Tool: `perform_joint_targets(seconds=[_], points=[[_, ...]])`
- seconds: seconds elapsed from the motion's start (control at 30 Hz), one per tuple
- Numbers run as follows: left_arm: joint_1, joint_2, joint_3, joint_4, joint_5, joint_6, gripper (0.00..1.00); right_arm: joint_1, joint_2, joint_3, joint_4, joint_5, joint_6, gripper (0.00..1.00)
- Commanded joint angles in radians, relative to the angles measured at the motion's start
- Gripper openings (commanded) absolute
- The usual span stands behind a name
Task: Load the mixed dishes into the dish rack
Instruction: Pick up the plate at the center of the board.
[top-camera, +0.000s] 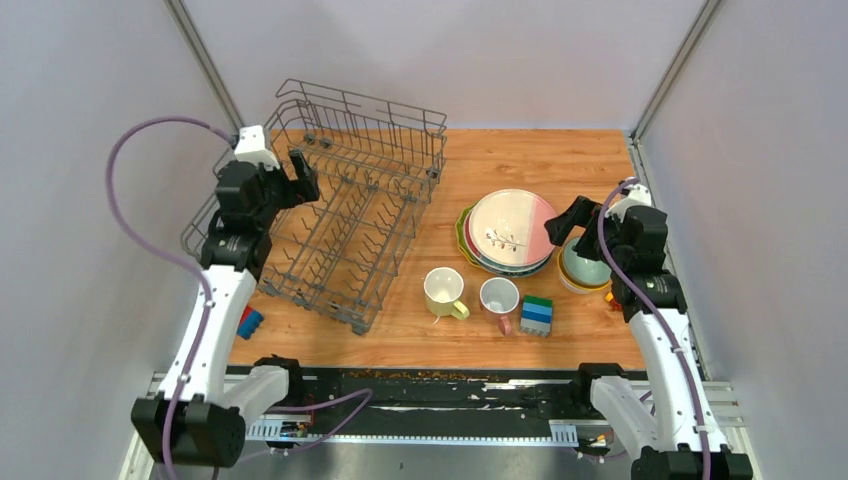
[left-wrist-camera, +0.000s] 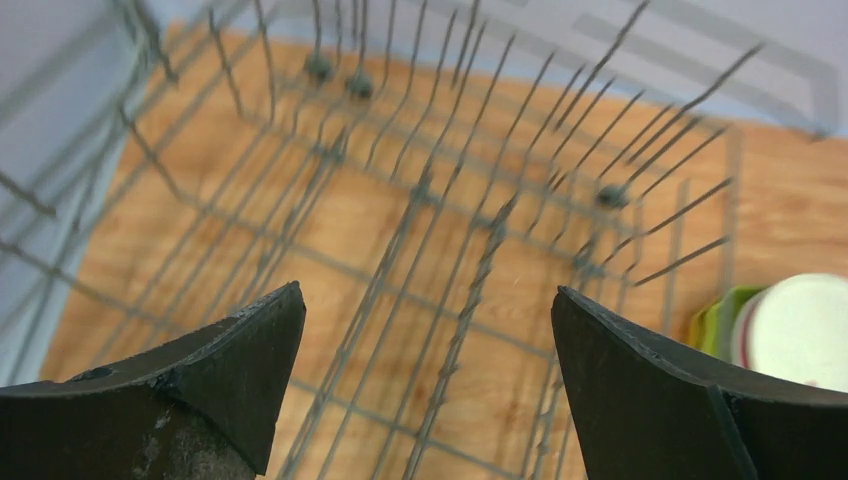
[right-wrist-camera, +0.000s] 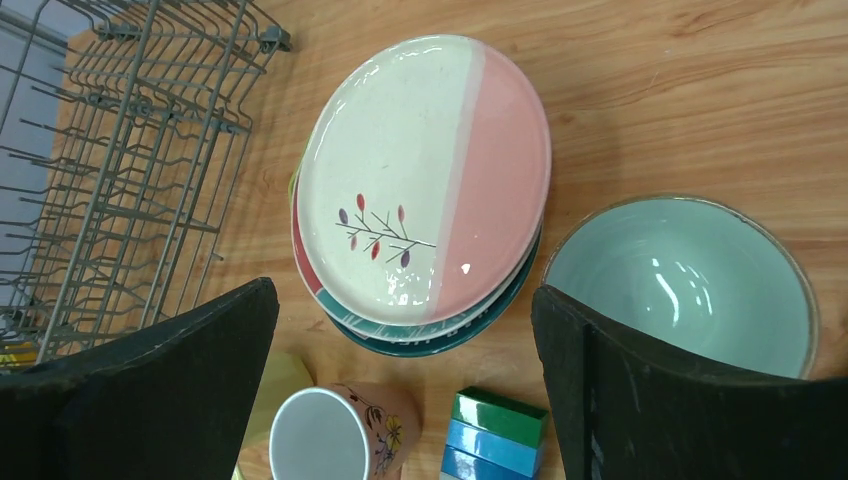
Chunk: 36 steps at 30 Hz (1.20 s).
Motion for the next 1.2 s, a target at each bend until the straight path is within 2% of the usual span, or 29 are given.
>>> perform_joint_targets(seconds=[0.0, 0.13, 0.27, 0.43, 0.53, 0.7, 0.8, 0.93, 1.17], points=[[0.007, 0.048, -0.032, -0.048, -0.133, -0.084, 1.00, -0.003, 0.022, 0.033, 0.090, -0.060, 0.062, 1.00], [0.008, -0.005, -0.059, -0.032, -0.138, -0.072, 1.00, -0.004, 0.020, 0.030, 0.097, -0.095, 0.087, 1.00], [0.008, -0.080, -0.123, 0.022, -0.140, -0.121, 1.00, -0.004, -0.004, 0.015, 0.098, -0.111, 0.081, 1.00], [0.009, -0.118, -0.127, -0.045, -0.073, -0.163, 1.00, -0.004, -0.046, 0.007, 0.123, -0.165, 0.069, 1.00], [0.007, -0.119, -0.100, -0.088, 0.032, -0.153, 1.00, -0.004, -0.075, -0.001, 0.165, -0.264, 0.068, 1.00], [0.009, -0.120, -0.097, -0.062, 0.265, -0.129, 1.00, -0.004, -0.145, -0.028, 0.263, -0.291, 0.118, 1.00], [0.008, -0.119, -0.077, -0.071, 0.367, -0.117, 1.00, -0.004, -0.171, -0.058, 0.319, -0.249, 0.132, 1.00], [0.008, -0.151, -0.090, -0.083, 0.438, -0.098, 1.00, -0.004, -0.145, -0.064, 0.298, -0.183, 0.138, 1.00], [0.008, -0.236, -0.136, -0.074, 0.369, -0.044, 1.00, -0.003, -0.050, -0.026, 0.264, -0.025, 0.190, 1.00]])
